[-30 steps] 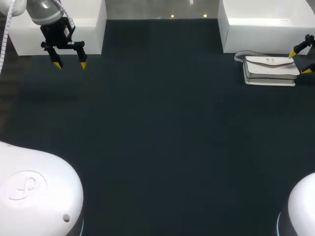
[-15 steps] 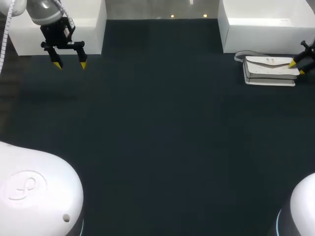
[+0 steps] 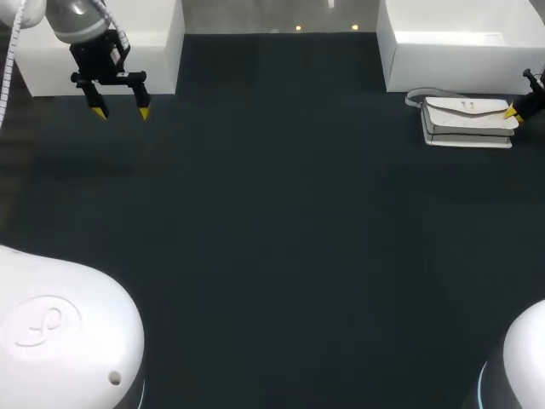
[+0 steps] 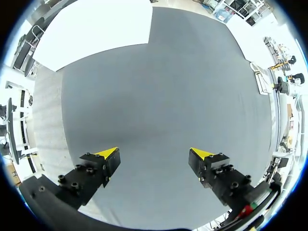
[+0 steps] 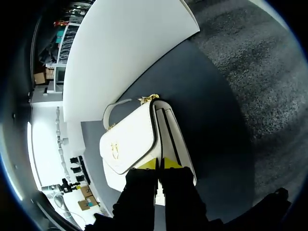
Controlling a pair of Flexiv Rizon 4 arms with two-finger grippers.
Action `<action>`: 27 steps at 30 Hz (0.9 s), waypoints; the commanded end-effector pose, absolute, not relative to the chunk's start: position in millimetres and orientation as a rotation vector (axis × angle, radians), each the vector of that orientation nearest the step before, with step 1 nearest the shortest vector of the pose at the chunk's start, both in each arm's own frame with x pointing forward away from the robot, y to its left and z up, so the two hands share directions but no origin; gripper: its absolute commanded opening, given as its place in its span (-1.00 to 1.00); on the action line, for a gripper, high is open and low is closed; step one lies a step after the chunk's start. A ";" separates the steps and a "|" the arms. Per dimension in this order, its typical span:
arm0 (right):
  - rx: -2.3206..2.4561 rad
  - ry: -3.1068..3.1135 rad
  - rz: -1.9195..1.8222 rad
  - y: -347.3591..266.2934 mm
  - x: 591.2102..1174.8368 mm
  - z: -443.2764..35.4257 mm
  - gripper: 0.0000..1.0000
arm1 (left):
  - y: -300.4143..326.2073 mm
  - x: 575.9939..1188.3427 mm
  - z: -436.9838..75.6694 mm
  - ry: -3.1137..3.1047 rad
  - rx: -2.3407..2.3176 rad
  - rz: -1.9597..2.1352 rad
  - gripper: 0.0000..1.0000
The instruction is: Pick up the bag, open it, inspect its contents, close it, and place it on the opposite side
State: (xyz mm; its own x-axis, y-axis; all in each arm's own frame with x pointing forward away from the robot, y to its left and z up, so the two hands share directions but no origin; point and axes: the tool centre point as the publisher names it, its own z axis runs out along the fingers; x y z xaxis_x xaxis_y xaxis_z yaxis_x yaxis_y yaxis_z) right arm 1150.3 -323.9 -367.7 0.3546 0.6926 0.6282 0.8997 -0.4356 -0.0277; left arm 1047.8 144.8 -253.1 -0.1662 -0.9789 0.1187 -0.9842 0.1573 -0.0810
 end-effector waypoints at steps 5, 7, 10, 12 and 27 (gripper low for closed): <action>-1.999 -1.434 -0.568 -332.5 1175.6 -371.9 -1.00 | 145.0 1048.2 -252.8 -2.361 2.002 0.214 1.00; -2.005 -1.437 -0.567 -335.6 1179.2 -372.1 -1.00 | 145.0 1048.2 -252.8 -2.361 2.002 0.214 1.00; -2.008 -1.441 -0.563 -342.1 1182.9 -372.6 -1.00 | 145.0 1048.2 -252.8 -2.361 2.002 0.214 1.00; -2.005 -1.450 -0.558 -345.9 1183.9 -372.3 -1.00 | 145.0 1048.2 -252.8 -2.361 2.002 0.214 1.00; -1.969 -1.482 -0.555 -353.7 1191.4 -370.8 -0.36 | 145.0 1048.2 -252.8 -2.361 2.002 0.214 1.00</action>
State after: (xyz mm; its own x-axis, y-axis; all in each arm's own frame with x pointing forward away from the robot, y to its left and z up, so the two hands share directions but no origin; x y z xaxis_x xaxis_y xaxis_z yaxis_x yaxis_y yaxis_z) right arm 1183.9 -349.4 -368.2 0.2895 0.7091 0.6429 0.8778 -0.4645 0.1171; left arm 1047.8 144.9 -253.1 -0.1662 -0.9789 0.1187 -0.9842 0.1573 -0.0809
